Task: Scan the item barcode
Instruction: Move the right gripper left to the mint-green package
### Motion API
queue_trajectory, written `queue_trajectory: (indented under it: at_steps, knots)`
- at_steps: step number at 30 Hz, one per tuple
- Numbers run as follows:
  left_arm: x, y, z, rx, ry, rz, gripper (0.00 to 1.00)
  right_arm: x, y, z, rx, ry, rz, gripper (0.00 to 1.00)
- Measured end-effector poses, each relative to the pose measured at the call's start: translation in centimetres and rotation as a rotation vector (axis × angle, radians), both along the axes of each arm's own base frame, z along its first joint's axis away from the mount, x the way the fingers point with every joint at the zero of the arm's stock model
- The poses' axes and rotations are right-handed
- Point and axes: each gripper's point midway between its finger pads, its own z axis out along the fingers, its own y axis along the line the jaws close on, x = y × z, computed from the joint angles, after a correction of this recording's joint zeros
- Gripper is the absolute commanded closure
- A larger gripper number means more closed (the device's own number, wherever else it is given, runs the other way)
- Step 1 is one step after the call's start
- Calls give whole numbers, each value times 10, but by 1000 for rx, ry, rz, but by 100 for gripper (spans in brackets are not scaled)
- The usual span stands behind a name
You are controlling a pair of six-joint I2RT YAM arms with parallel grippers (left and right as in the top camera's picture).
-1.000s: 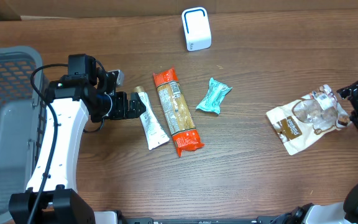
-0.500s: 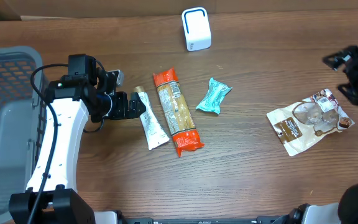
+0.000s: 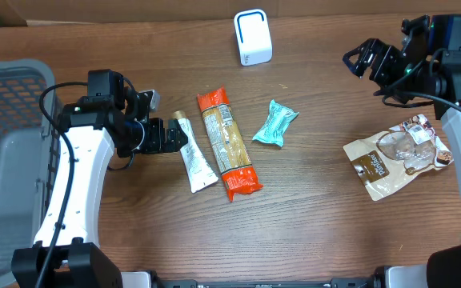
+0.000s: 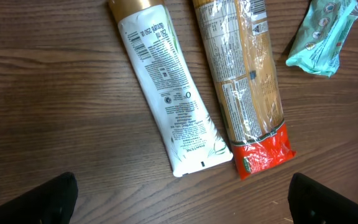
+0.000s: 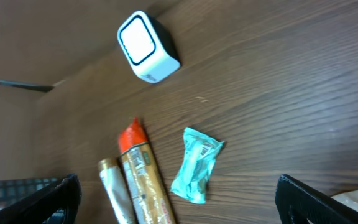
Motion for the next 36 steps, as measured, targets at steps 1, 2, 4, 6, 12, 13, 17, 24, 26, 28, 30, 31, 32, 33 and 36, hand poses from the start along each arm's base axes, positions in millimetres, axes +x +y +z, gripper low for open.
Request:
queue_trajectory:
  at_steps: [1,2,4,6,12,13,17,24,26,28,30,31,32,33,36]
  knots:
    - [0,0,0,0,0,0,0,-2,-1,-3,-10,14,-6,0]
    - [0,0,0,0,0,0,0,-3,-2,-4,-15,23,-11,0]
    - [0,0,0,0,0,0,0,-3,-3,-5,-17,24,-14,0]
    - [0,0,0,0,0,0,0,-4,1,-5,-14,25,-5,0]
    - [0,0,0,0,0,0,0,-8,38,-15,-10,58,76,0]
    - [0,0,0,0,0,0,0,-8,43,-18,-9,67,86,0]
    - [0,0,0,0,0,0,0,-5,71,-51,-1,156,132,2]
    - [0,0,0,0,0,0,0,-7,105,-121,-12,366,119,6]
    - [0,0,0,0,0,0,0,-8,110,-139,-28,418,92,9]
    - [0,0,0,0,0,0,0,-9,116,-154,-35,456,71,14]
    - [0,0,0,0,0,0,0,-8,122,-170,-42,490,51,22]
    - [0,0,0,0,0,0,0,-8,125,-177,-45,503,48,30]
    - [0,0,0,0,0,0,0,-7,129,-183,-47,508,47,36]
    - [0,0,0,0,0,0,1,-5,133,-191,-48,510,46,45]
    - [0,0,0,0,-1,0,0,0,149,-208,-70,493,69,74]
